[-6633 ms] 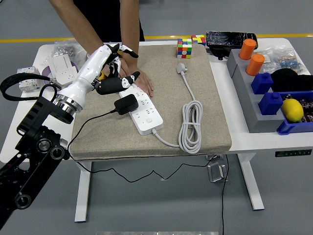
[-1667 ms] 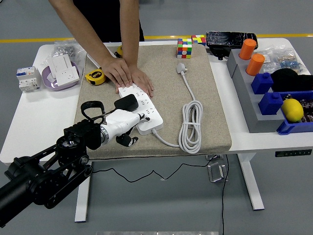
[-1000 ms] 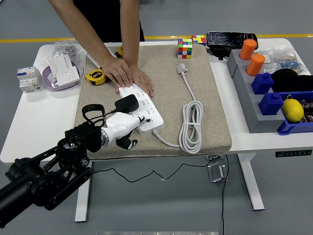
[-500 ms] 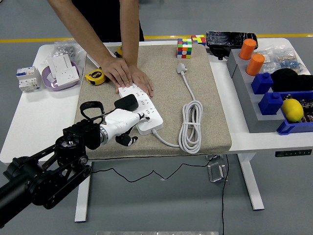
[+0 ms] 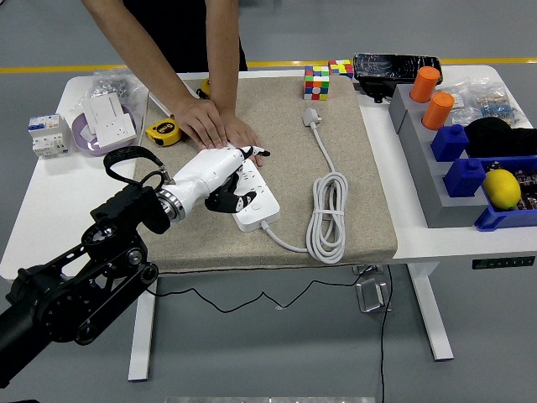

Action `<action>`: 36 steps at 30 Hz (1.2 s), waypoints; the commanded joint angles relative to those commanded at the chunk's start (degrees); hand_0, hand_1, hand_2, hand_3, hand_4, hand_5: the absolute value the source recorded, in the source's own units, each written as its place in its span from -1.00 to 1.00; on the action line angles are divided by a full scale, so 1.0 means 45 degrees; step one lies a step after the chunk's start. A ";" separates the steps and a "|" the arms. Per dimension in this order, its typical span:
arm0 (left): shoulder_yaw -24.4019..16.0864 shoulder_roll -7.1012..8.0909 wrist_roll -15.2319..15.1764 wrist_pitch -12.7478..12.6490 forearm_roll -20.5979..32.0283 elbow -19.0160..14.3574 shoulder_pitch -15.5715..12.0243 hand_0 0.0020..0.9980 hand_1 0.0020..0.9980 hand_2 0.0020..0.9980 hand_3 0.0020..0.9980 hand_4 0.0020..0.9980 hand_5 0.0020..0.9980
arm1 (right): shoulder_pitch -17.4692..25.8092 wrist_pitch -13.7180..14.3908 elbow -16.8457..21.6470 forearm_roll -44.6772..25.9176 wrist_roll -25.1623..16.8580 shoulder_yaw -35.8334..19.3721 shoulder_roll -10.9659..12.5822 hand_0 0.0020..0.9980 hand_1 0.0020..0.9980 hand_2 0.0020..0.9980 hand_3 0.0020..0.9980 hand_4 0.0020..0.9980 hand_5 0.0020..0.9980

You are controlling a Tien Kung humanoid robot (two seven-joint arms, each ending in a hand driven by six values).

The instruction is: Pick up the plug,place it near the board,insert it into the board,press the button

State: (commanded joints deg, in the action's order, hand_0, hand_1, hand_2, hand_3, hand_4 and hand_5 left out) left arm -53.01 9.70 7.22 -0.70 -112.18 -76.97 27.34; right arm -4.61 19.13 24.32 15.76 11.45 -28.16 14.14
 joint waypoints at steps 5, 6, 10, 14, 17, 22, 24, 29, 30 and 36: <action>-0.0584 -0.0109 -0.0405 -0.0215 0.2538 0.0023 -0.0040 -0.35 -0.59 -0.60 -0.01 1.00 -0.12 | 0.0006 0.0006 -0.0001 -0.0011 0.0000 -0.0009 -0.0005 0.73 0.59 0.53 0.56 1.00 0.69; -0.0725 -0.0142 -0.0473 -0.0178 0.3088 0.0047 -0.0061 -0.35 -0.59 -0.60 -0.01 1.00 -0.12 | 0.0020 0.0008 -0.0008 -0.0030 0.0004 0.0013 -0.0015 0.73 0.59 0.53 0.56 1.00 0.69; -0.1372 -0.0234 -0.0554 0.0070 0.5123 -0.0051 -0.0308 0.36 0.52 0.36 0.36 1.00 0.12 | 0.0038 0.0002 -0.0021 -0.0075 0.0018 0.0145 -0.0081 0.73 0.59 0.53 0.55 1.00 0.69; -0.2014 -0.0255 -0.0704 0.0132 0.6273 -0.0140 -0.0603 0.91 1.00 0.96 0.95 1.00 0.29 | -0.0026 0.0010 0.0027 0.0009 -0.0007 0.0081 -0.0067 0.73 0.59 0.53 0.55 1.00 0.69; -0.2351 -0.0235 -0.0833 0.0207 0.6948 -0.0152 -0.0729 0.91 1.00 0.96 0.95 1.00 0.29 | -0.0023 0.0001 0.0003 -0.0055 -0.0009 0.0189 -0.0044 0.73 0.59 0.53 0.55 1.00 0.69; -0.2587 -0.0191 -0.0912 0.0307 0.8088 -0.0079 -0.0899 1.00 1.00 1.00 1.00 1.00 0.40 | 0.0066 -0.0011 -0.0038 -0.0142 0.0002 0.0329 -0.0034 0.73 0.59 0.53 0.56 1.00 0.69; -0.2610 -0.0177 -0.0910 0.0319 0.8150 -0.0063 -0.0950 1.00 1.00 1.00 1.00 1.00 0.40 | 0.0068 -0.0014 -0.0035 -0.0137 -0.0002 0.0328 -0.0029 0.73 0.59 0.53 0.56 1.00 0.69; -0.2477 -0.0094 -0.0734 0.0418 0.7825 -0.0033 -0.1033 1.00 1.00 1.00 1.00 1.00 0.40 | 0.0058 -0.0018 -0.0018 -0.0094 -0.0023 0.0265 -0.0004 0.73 0.59 0.53 0.56 1.00 0.69; -0.2459 -0.0087 -0.0652 0.0417 0.7644 -0.0037 -0.1032 1.00 1.00 1.00 1.00 1.00 0.40 | 0.0060 -0.0021 -0.0014 -0.0086 -0.0029 0.0252 0.0005 0.73 0.59 0.53 0.56 1.00 0.69; -0.1941 0.0041 -0.0218 0.0728 0.5067 0.0084 -0.0759 0.92 1.00 0.98 1.00 1.00 0.39 | 0.0085 -0.0027 -0.0026 -0.0120 -0.0031 0.0288 0.0039 0.73 0.59 0.53 0.56 1.00 0.69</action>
State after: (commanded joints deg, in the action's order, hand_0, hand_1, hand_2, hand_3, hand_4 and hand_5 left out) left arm -61.75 9.88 6.24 2.57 -89.38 -76.60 23.92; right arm -4.23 19.00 24.20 15.22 11.31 -26.86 14.32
